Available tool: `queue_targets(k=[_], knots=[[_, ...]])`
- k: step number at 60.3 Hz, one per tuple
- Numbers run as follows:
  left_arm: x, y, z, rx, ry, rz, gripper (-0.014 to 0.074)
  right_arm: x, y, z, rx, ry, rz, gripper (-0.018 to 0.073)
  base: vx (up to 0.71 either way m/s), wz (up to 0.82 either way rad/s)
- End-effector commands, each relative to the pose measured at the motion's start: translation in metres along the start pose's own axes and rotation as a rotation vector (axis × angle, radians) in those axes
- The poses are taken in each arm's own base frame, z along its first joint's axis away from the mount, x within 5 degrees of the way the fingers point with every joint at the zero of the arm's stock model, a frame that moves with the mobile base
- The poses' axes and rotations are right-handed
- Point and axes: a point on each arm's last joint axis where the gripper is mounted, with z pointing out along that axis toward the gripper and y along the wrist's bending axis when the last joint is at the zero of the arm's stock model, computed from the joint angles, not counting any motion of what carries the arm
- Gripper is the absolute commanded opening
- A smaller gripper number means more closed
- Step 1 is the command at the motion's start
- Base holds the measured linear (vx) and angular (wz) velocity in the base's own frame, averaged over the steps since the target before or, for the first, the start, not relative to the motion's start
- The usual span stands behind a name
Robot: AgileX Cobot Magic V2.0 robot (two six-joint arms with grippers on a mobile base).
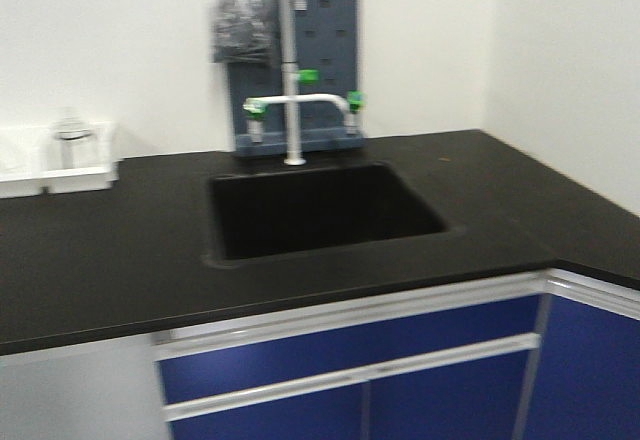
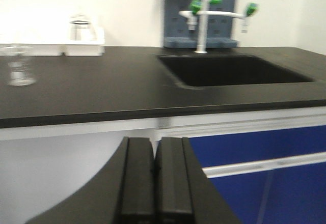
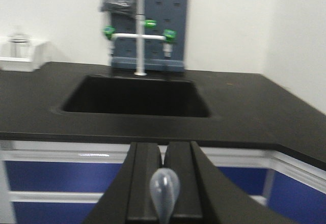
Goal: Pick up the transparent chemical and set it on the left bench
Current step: 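Drive the base to the bench with the white bins, holding the pipette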
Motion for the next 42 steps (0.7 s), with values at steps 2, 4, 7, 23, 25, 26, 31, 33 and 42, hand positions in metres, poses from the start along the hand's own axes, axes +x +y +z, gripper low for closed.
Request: queue_targets(k=[2, 4, 7, 23, 25, 26, 31, 33, 42], knots=[[-0.0028, 0.0001, -0.0013, -0.002, -0.081, -0.009, -0.0003, -0.0151, 0.0022, 0.0002, -0.031, -0.080, -0.005, -0.0004, 0.08, 0.82], [-0.0028, 0.0001, -0.0013, -0.002, -0.081, -0.009, -0.0003, -0.0151, 0.0022, 0.0002, -0.031, -0.080, -0.005, -0.0004, 0.10, 0.82], [-0.0028, 0.0001, -0.0013, -0.002, -0.081, -0.009, -0.0003, -0.0151, 0.0022, 0.0002, -0.031, -0.080, -0.005, -0.0004, 0.11, 0.82], [-0.0028, 0.0001, -0.0013, -0.002, -0.081, -0.009, -0.0003, -0.0150, 0.0021, 0.0002, -0.031, -0.079, -0.005, -0.0004, 0.16, 0.70], [-0.0028, 0.0001, -0.0013, -0.002, -0.081, -0.009, -0.0003, -0.0150, 0.0021, 0.0002, -0.031, -0.079, -0.005, -0.0004, 0.20, 0.56], [-0.0028, 0.0001, -0.0013, -0.002, -0.081, -0.009, -0.0003, -0.0150, 0.0021, 0.0002, -0.031, -0.079, -0.005, -0.0004, 0.20, 0.54], [-0.0028, 0.0001, -0.0013, -0.002, -0.081, -0.009, -0.0003, -0.0150, 0.0021, 0.0002, -0.031, -0.079, -0.005, -0.0004, 0.21, 0.51], [-0.0028, 0.0001, -0.0013, -0.002, -0.081, -0.009, -0.0003, -0.0150, 0.0021, 0.0002, -0.031, -0.079, -0.005, -0.0004, 0.22, 0.49], [-0.0028, 0.0001, -0.0013, -0.002, -0.081, -0.009, -0.0003, -0.0150, 0.0021, 0.0002, -0.031, -0.079, -0.005, -0.0004, 0.24, 0.46]])
